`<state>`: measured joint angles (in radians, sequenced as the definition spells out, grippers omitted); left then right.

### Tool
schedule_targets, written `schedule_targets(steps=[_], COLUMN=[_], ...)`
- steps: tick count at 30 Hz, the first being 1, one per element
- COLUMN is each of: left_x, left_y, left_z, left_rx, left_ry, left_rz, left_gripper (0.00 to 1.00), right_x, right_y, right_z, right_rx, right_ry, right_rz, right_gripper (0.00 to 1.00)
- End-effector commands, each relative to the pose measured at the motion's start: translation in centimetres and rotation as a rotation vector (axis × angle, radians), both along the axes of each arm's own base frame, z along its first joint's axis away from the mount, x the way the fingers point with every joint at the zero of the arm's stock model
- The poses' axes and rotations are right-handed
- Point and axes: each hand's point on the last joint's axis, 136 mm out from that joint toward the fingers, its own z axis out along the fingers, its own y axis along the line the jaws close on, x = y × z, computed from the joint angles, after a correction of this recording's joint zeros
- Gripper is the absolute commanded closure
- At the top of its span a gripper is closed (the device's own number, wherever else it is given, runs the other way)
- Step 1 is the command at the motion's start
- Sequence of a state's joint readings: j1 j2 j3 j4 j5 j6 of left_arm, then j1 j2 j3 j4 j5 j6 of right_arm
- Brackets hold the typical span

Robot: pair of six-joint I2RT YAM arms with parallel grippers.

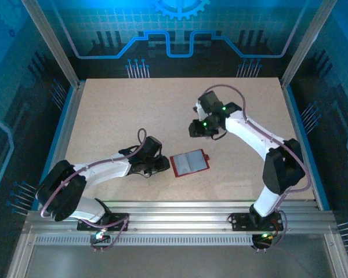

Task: Put the credit cards into the card holder
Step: Flip over the card slot in the card holder, then pick up the credit card from the storage box.

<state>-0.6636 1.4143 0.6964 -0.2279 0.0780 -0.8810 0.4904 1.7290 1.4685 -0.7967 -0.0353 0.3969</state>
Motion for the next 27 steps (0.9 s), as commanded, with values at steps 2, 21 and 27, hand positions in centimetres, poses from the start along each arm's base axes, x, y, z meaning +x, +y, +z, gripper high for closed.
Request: schedule_targets(steps=[2, 21, 27], left_x=[-0.7, -0.6, -0.7], left_y=[-0.3, -1.0, -1.0], left_z=[0.2, -1.3, -1.6], left_rx=[-0.012, -0.02, -0.024], left_ry=[0.019, 0.045, 0.051], left_rz=[-0.043, -0.065, -0.061], left_gripper=[0.55, 0.53, 0.54], right_x=[3.1, 9.2, 9.4], right_y=[-5.1, -7.7, -7.3], right_z=[-1.7, -4.6, -5.1], right_rx=[-0.335, -0.522, -0.476], right_ry=[-0.024, 0.009, 0.025], right_rz=[-0.02, 0.034, 0.042], right_gripper=[0.59, 0.67, 0.7])
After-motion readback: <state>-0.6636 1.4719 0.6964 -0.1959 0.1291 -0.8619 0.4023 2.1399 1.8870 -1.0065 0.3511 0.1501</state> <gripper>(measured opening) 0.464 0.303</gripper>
